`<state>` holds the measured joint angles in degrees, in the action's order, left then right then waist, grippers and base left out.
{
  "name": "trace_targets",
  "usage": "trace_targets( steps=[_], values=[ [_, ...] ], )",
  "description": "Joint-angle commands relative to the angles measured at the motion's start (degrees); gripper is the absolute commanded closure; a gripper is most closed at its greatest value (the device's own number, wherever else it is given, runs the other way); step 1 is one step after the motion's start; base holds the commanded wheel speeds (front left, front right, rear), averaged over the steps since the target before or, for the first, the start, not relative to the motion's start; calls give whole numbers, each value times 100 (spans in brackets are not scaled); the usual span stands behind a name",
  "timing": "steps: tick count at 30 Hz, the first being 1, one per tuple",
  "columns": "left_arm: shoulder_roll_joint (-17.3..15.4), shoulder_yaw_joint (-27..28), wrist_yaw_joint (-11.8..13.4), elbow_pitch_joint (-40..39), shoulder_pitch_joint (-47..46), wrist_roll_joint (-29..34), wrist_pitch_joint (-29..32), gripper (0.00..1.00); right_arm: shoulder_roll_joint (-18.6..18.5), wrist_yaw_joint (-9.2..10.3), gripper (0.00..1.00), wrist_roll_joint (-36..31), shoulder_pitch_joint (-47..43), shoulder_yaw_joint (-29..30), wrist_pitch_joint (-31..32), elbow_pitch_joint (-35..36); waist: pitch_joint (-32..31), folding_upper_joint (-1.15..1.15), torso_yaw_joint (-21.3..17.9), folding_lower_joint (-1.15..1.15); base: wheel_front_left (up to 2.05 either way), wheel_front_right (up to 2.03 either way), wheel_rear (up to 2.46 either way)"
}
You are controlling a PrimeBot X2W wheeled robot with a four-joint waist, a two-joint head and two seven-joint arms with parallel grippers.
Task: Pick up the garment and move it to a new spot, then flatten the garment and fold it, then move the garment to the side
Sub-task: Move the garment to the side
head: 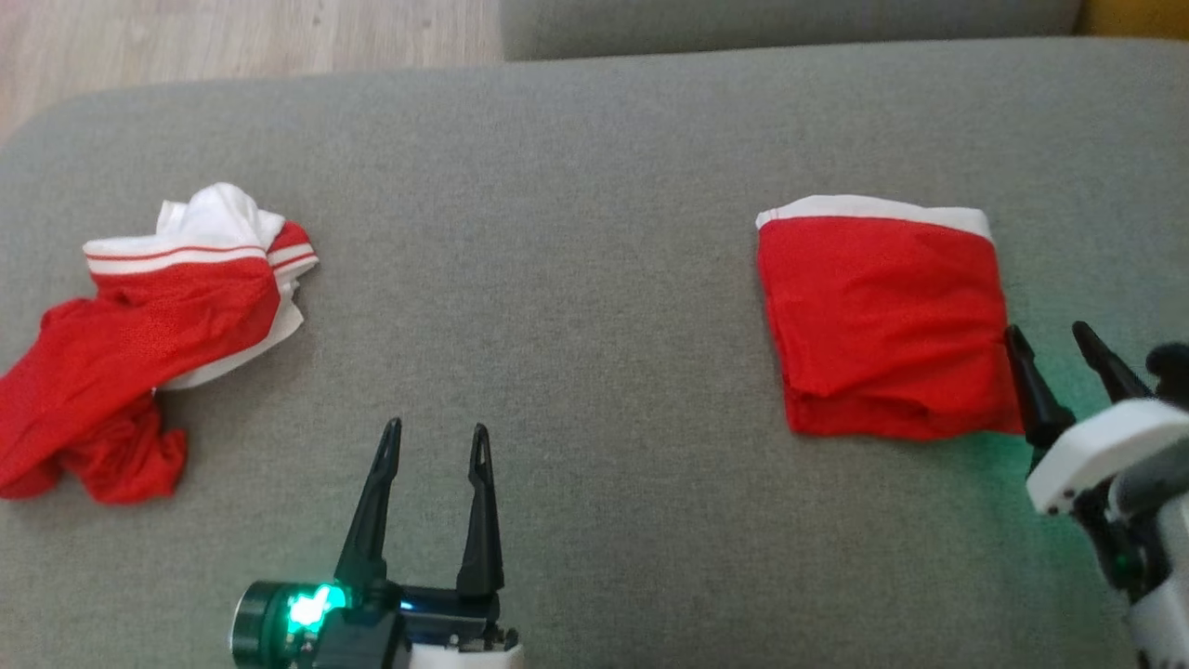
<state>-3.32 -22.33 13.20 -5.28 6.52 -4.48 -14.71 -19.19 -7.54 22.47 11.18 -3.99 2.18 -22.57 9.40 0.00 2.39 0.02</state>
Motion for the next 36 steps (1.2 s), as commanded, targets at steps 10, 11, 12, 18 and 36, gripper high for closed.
trace_targets(
  steps=[10,11,12,18,36],
  values=[
    [45,-30,140,-63,-562,2,-29,0,-606,5,52,1364,979,-972,991,-685,503,0,41,-2,0,0,0],
    [45,-35,150,-57,-592,-3,-29,0,-611,5,70,1563,1028,-1081,1047,-690,537,0,31,-2,0,0,0],
    [45,-41,158,-48,-621,-11,-29,0,-618,5,100,1774,1071,-1170,1086,-688,565,0,20,-2,0,0,0],
    [45,-20,239,-53,-743,19,-29,0,-1109,5,100,2036,1370,-1562,705,-734,755,0,-152,-2,0,0,0],
    [-61,-93,151,-157,-1512,481,-29,0,-3504,5,100,1943,2353,-1051,282,-1390,2243,0,-617,-2,0,0,0]
  ],
)
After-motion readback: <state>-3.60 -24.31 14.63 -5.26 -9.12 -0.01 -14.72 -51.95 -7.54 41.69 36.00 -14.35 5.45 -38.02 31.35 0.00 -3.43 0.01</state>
